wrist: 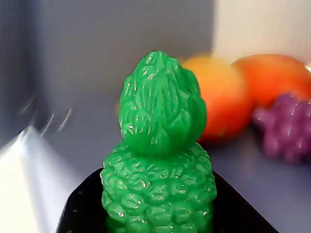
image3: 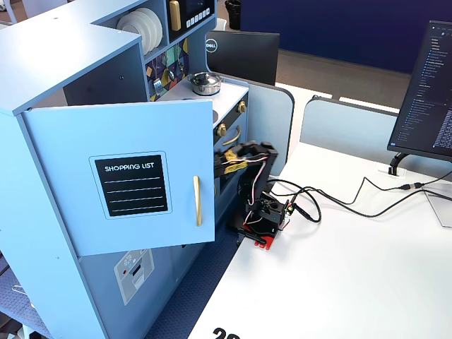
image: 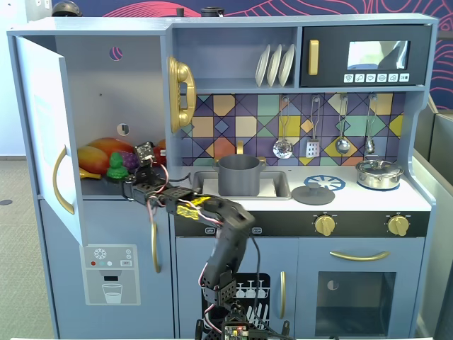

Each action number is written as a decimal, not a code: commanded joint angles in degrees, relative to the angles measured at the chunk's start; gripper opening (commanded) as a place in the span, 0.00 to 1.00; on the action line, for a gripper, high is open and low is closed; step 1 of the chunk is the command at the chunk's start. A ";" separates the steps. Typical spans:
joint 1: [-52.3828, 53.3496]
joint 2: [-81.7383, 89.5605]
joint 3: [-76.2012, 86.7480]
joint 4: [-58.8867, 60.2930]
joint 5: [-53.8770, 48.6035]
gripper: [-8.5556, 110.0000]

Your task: Pick up the green pineapple from the left cabinet and place it in the gray recipient

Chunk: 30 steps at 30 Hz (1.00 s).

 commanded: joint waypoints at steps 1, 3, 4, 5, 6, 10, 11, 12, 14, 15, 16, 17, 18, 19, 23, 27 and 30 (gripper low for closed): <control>-4.48 26.63 1.93 19.51 -5.19 0.07; -5.80 36.39 6.15 21.97 -6.77 0.07; -5.54 40.61 7.03 24.17 -6.42 0.07; -4.22 44.30 7.29 26.02 -5.27 0.07; -2.29 47.72 7.91 26.28 -4.39 0.07; 10.46 56.16 5.80 33.13 1.14 0.07; 13.80 57.13 4.83 35.60 1.85 0.07; 17.49 57.74 3.87 37.35 2.90 0.07; 25.49 57.83 2.72 38.85 4.22 0.07; 29.18 57.48 2.29 38.94 5.01 0.07; 32.87 56.78 2.20 39.11 5.19 0.07; 36.12 55.63 2.20 39.46 5.10 0.07; 39.11 54.14 1.93 39.46 5.54 0.07; 41.57 52.03 1.41 39.46 6.15 0.07; 49.83 40.52 -2.20 35.68 9.14 0.07; 53.61 27.95 -8.70 30.67 8.88 0.07; 54.67 19.34 -14.85 29.18 7.91 0.07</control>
